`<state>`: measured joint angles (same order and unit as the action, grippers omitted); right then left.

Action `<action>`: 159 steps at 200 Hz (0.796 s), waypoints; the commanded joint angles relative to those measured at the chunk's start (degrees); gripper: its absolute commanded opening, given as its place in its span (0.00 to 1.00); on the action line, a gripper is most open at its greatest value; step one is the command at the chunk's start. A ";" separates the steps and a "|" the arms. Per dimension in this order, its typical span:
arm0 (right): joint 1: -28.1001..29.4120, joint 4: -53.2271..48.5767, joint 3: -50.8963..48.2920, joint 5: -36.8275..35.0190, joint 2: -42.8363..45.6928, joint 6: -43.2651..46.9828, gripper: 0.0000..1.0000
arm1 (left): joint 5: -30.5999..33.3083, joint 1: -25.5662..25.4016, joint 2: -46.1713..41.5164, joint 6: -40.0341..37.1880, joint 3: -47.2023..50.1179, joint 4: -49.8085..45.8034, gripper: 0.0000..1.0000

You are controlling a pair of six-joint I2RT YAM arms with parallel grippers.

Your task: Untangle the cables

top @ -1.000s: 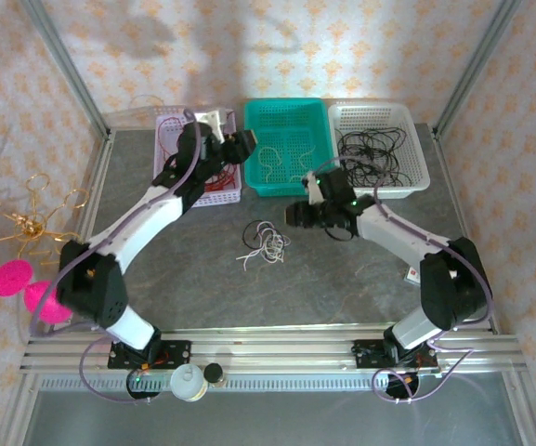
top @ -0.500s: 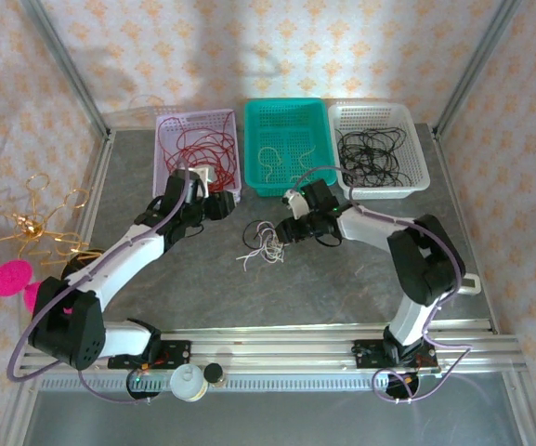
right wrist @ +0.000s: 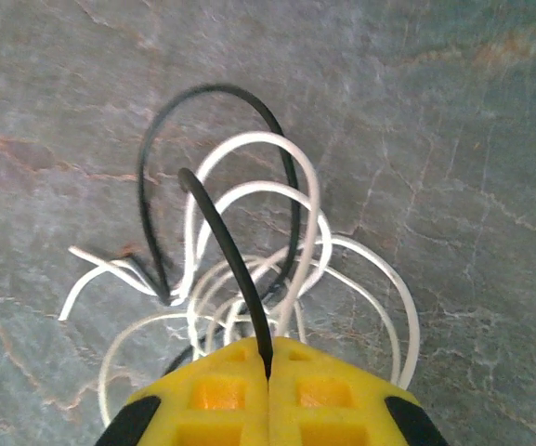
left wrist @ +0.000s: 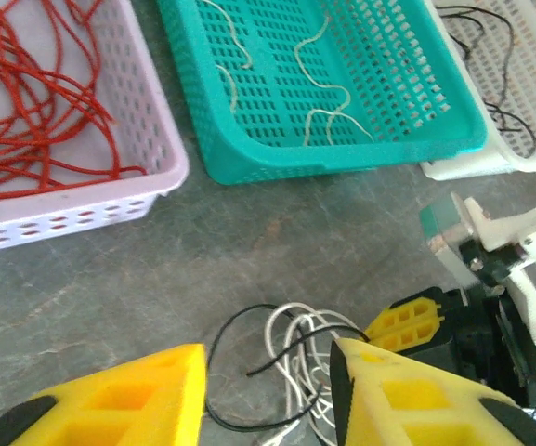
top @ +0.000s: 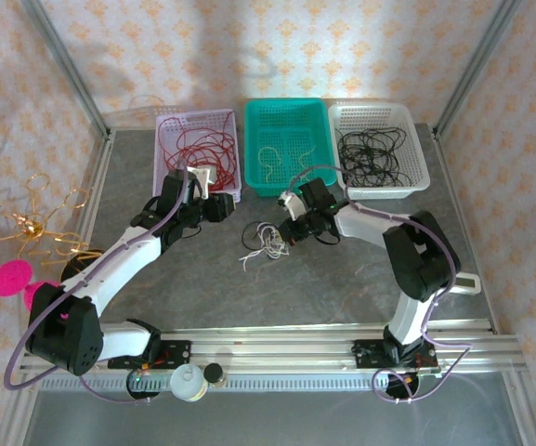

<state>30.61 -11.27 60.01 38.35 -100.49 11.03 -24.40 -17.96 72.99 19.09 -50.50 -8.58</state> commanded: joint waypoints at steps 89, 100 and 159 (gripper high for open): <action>0.07 -7.99 8.48 6.95 12.19 4.54 0.01 | -25.61 -2.96 8.43 -7.86 -2.44 10.85 0.51; 0.07 -8.83 9.17 7.52 12.11 5.35 0.00 | -25.76 -2.88 8.51 -9.23 -2.45 10.67 0.56; 0.04 -15.74 13.38 8.59 10.48 12.07 0.00 | -26.22 -1.41 9.82 -20.58 -7.55 -2.66 0.62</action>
<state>30.61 -22.39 69.84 46.39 -89.10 18.70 -49.36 -20.23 82.81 5.17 -55.86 -5.39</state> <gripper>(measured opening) 0.061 0.616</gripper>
